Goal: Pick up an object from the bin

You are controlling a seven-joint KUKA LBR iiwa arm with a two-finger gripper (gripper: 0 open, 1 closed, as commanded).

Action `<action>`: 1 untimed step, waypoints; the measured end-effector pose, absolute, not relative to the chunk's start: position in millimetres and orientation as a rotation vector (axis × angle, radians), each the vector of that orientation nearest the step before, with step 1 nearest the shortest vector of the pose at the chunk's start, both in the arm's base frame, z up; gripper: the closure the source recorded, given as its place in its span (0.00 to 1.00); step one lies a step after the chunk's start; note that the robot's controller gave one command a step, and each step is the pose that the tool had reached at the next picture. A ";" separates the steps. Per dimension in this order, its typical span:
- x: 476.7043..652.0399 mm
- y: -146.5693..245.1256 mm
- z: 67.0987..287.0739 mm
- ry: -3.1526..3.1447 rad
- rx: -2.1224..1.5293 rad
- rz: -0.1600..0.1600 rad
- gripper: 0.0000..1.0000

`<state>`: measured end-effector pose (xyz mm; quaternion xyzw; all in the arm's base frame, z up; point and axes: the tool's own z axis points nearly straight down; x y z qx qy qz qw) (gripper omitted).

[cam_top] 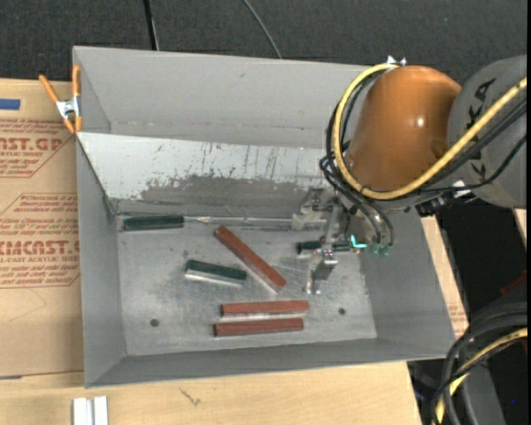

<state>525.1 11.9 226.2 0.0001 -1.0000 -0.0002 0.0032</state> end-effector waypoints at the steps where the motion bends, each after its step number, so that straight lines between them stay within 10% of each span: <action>1: 526.7 11.9 229.8 -3.143 0.000 -0.001 0.00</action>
Offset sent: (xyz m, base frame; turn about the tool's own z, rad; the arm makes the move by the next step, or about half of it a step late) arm 0.0042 -0.0160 -0.1102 -0.0646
